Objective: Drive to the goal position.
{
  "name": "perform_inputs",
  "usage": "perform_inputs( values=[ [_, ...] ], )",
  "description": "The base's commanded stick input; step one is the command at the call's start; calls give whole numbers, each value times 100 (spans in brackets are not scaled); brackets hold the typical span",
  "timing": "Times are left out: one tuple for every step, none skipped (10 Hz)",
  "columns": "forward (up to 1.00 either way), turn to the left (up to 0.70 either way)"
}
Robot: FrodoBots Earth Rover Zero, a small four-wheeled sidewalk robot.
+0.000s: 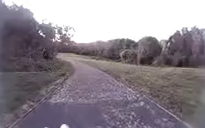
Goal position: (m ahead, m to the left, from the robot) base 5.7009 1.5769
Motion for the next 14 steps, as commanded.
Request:
perform_inputs(
  values=[
    [50,33],
    [50,1],
    [50,0],
    [50,0],
    [50,0],
    [50,0],
    [50,0],
    [50,0],
    [50,0],
    [50,0],
    [50,0],
    [50,0],
    [50,0],
    [50,0]
  ],
)
